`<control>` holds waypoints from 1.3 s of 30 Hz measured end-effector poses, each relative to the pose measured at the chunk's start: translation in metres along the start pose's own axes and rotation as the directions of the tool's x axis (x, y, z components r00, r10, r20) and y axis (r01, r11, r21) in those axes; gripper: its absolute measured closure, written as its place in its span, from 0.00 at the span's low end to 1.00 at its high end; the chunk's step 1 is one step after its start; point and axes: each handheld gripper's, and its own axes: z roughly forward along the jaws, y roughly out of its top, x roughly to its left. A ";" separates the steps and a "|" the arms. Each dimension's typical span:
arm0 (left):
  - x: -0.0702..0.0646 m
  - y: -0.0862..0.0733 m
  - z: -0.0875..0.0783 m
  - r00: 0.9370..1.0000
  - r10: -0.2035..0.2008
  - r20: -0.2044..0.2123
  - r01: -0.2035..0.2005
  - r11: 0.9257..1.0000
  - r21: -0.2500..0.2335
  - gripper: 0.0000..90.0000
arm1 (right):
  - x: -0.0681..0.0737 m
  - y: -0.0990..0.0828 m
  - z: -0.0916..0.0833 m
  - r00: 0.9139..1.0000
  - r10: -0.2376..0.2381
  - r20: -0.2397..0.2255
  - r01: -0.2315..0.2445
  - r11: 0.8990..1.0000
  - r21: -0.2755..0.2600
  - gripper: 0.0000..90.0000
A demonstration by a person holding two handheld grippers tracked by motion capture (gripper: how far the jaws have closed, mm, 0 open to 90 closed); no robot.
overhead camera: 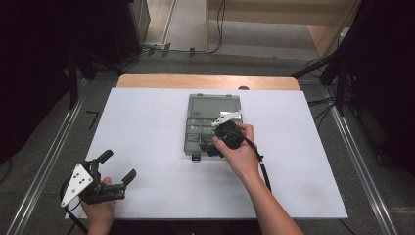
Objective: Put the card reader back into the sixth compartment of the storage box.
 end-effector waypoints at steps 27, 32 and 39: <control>0.000 0.000 0.000 1.000 0.004 0.000 -0.004 1.000 0.004 0.00 | -0.002 -0.020 -0.027 0.999 0.010 0.033 -0.008 0.998 -0.063 0.00; 0.000 0.000 0.000 1.000 0.002 0.000 -0.002 1.000 0.003 0.00 | -0.005 -0.027 -0.035 0.999 0.012 0.036 -0.009 0.997 -0.073 0.00; 0.000 0.000 0.000 1.000 0.002 0.000 -0.002 1.000 0.004 0.00 | -0.010 -0.038 -0.047 0.999 0.021 0.047 -0.016 0.994 -0.105 0.00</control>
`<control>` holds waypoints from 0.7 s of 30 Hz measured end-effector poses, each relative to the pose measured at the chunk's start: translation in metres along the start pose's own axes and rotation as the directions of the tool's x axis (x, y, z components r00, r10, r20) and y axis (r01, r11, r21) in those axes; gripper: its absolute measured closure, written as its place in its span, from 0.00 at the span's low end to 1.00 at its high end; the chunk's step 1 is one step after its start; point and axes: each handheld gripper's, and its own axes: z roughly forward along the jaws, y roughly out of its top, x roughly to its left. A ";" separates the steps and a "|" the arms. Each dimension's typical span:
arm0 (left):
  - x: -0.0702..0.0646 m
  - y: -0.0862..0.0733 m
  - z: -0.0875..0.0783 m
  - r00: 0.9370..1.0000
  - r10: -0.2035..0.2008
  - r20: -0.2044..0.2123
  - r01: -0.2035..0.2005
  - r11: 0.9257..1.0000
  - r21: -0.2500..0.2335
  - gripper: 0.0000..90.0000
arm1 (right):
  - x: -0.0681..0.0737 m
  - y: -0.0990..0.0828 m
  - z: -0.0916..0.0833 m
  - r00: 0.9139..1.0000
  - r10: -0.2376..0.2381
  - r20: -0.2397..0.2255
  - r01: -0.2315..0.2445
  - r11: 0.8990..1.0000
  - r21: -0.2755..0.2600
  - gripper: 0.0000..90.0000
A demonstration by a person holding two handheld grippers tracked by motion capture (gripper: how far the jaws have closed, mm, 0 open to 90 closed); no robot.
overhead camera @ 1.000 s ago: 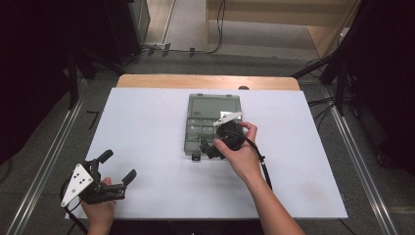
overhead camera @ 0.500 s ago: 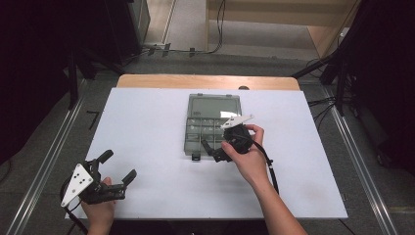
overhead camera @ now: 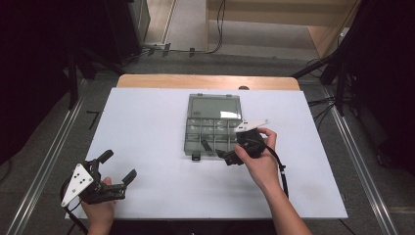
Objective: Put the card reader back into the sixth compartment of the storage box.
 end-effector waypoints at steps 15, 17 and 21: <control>0.000 0.000 0.000 1.000 0.004 -0.001 -0.004 1.000 0.004 0.00 | -0.014 -0.026 -0.031 0.999 0.028 0.040 -0.025 0.997 -0.074 0.00; 0.000 0.000 0.000 1.000 0.004 -0.001 -0.004 1.000 0.003 0.00 | -0.017 -0.029 -0.034 0.999 0.027 0.044 -0.024 0.997 -0.074 0.00; 0.000 0.000 0.000 1.000 0.004 -0.001 -0.004 1.000 0.004 0.00 | -0.021 -0.036 -0.040 0.998 0.037 0.055 -0.032 0.996 -0.084 0.00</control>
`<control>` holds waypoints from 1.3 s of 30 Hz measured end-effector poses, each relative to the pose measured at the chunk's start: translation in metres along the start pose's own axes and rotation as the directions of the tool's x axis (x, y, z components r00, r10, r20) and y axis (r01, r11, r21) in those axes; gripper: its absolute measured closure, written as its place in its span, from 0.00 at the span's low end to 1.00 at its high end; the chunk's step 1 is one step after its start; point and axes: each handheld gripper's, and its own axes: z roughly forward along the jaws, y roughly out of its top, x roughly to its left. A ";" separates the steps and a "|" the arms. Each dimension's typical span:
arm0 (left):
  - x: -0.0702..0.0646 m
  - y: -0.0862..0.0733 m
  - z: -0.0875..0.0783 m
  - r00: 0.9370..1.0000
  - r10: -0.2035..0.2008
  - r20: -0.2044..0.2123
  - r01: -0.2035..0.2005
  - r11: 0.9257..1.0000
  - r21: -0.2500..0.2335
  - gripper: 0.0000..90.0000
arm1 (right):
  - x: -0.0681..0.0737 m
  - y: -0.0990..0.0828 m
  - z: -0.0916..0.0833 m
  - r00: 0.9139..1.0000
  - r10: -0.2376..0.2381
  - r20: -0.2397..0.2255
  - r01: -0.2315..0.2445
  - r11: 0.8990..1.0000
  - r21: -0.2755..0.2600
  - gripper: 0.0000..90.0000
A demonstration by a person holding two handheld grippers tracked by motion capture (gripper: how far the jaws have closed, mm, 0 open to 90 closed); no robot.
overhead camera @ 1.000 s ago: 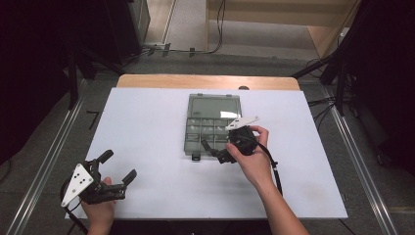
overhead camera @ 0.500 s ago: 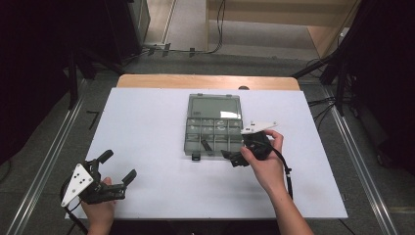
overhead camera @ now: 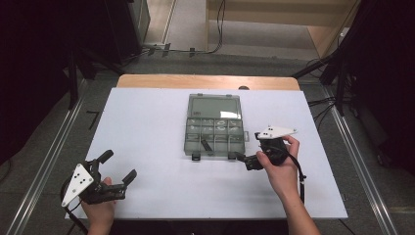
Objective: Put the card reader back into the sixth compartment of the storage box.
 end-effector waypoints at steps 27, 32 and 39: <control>0.000 0.000 0.000 1.000 -0.002 0.002 0.002 1.000 0.003 0.00 | -0.024 -0.054 -0.042 0.996 0.061 0.066 -0.048 0.981 -0.190 0.00; 0.000 0.000 0.000 1.000 -0.002 0.001 0.002 1.000 0.003 0.00 | -0.029 -0.069 -0.051 0.995 0.074 0.072 -0.056 0.973 -0.222 0.00; 0.000 0.000 0.001 1.000 -0.002 0.002 0.002 1.000 0.004 0.00 | -0.038 -0.088 -0.058 0.994 0.088 0.069 -0.067 0.962 -0.264 0.00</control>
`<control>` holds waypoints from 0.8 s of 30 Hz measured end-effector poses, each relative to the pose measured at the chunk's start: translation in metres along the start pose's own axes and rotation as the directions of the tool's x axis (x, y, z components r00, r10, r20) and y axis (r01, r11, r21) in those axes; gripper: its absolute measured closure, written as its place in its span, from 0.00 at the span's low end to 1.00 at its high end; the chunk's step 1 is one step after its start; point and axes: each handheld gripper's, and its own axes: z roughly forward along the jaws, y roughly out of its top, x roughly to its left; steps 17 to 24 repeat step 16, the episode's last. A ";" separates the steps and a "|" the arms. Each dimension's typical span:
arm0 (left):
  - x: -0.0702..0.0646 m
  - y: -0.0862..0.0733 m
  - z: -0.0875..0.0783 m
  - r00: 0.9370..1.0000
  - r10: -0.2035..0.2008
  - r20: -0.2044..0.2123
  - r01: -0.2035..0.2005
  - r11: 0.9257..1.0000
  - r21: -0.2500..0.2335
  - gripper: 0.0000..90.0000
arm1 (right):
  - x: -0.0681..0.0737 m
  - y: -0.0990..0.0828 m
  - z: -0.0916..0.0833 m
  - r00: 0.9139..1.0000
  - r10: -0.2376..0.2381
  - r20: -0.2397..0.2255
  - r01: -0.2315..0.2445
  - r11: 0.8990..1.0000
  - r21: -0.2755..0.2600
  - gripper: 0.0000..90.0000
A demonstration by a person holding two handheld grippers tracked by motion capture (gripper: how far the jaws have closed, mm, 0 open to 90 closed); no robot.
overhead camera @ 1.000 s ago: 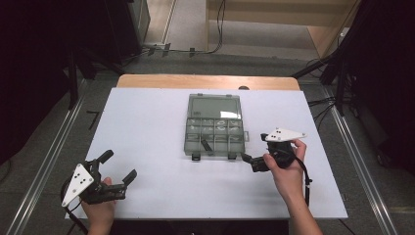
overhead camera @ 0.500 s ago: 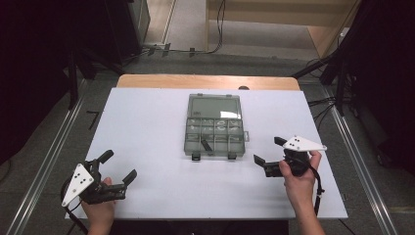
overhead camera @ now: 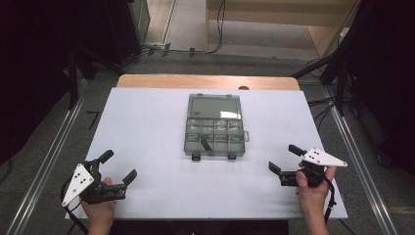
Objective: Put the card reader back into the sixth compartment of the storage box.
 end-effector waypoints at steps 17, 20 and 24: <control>0.001 0.000 0.000 1.000 -0.008 0.006 0.008 1.000 -0.001 0.00 | -0.015 -0.027 -0.020 1.000 0.025 -0.001 -0.025 0.989 -0.145 0.00; 0.001 0.000 0.000 1.000 -0.008 0.006 0.008 1.000 -0.001 0.00 | -0.015 -0.027 -0.020 1.000 0.025 -0.001 -0.025 0.989 -0.145 0.00; 0.001 0.000 0.000 1.000 -0.008 0.006 0.008 1.000 -0.001 0.00 | -0.015 -0.027 -0.020 1.000 0.025 -0.001 -0.025 0.989 -0.145 0.00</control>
